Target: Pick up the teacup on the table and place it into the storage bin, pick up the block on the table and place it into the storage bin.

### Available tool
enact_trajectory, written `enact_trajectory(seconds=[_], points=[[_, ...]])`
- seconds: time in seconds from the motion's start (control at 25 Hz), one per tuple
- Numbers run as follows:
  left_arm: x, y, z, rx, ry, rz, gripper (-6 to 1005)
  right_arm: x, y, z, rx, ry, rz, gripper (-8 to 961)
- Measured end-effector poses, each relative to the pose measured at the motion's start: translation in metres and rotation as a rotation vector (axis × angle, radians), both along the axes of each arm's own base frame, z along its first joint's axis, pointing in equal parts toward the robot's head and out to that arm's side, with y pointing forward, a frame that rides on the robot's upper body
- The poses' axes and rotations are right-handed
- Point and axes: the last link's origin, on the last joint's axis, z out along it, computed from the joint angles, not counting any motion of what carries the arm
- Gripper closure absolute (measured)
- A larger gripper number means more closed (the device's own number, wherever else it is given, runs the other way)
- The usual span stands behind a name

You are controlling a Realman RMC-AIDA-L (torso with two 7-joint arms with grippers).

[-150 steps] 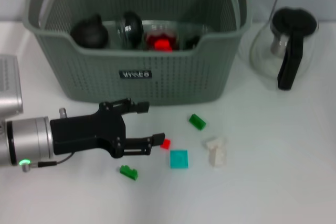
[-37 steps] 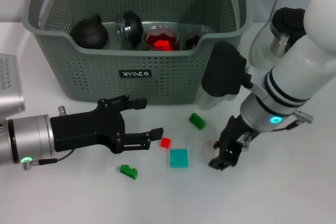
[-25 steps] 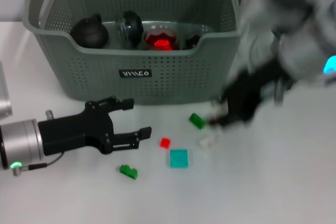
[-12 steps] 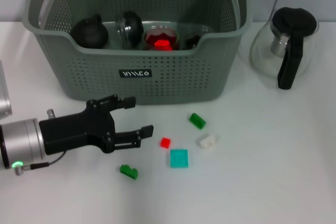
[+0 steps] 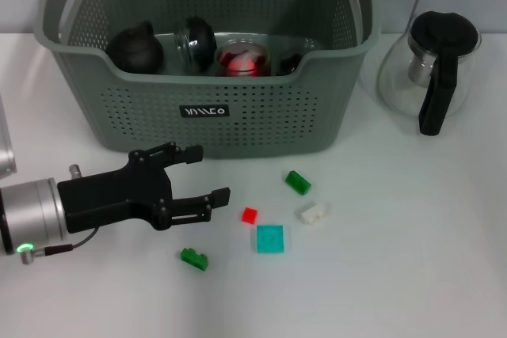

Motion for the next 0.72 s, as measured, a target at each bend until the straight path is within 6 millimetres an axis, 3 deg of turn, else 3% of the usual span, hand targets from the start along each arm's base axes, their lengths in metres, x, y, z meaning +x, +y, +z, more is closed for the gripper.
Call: enact_trajectory(seconds=[0.16,0.44,0.56,0.72], points=[[0.000,0.000,0.000,0.001,0.000,-0.001,154,0.001,-0.015,0.014,-0.006,0.055,0.057,254],[0.000,0.001,0.001,0.001,0.004,-0.005,154,0.025,-0.096,0.051,-0.227,0.159,0.092,15],[0.001,0.002,0.001,0.002,0.006,-0.008,154,0.043,-0.125,0.058,-0.302,0.113,-0.008,14],[0.000,0.003,0.002,0.009,0.016,-0.010,154,0.070,-0.145,0.053,-0.365,0.006,-0.228,17]])
